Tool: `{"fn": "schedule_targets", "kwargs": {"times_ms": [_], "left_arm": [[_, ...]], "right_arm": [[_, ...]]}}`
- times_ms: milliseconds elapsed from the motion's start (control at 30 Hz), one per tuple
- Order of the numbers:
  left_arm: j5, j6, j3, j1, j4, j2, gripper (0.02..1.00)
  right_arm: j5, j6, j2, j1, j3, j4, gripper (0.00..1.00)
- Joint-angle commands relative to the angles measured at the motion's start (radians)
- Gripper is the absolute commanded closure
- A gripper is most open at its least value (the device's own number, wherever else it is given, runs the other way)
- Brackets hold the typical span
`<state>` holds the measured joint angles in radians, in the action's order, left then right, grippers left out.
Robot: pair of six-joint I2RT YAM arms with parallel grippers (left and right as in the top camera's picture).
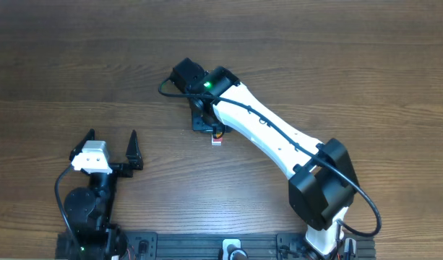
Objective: Stack Cubes
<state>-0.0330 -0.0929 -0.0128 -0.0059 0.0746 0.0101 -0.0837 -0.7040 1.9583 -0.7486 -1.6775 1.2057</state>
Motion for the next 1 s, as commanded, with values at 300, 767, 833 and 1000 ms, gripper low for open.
{"fn": "schedule_targets", "kwargs": {"times_ms": [300,767,833,1000], "left_arm": [[0.008,0.018,0.007,0.003,0.000,-0.005,0.018],[0.008,0.018,0.007,0.003,0.000,-0.005,0.018],[0.008,0.018,0.007,0.003,0.000,-0.005,0.018],[0.008,0.018,0.007,0.003,0.000,-0.005,0.018]], "right_arm": [[-0.003,0.002,0.019,0.004,-0.010,-0.001,0.047],[-0.019,0.150,-0.014,0.100,-0.013,-0.079,0.007],[-0.023,0.214,-0.034,0.147,-0.016,-0.097,0.007],[-0.023,0.294,-0.121,0.298,-0.015,-0.104,0.007]]}}
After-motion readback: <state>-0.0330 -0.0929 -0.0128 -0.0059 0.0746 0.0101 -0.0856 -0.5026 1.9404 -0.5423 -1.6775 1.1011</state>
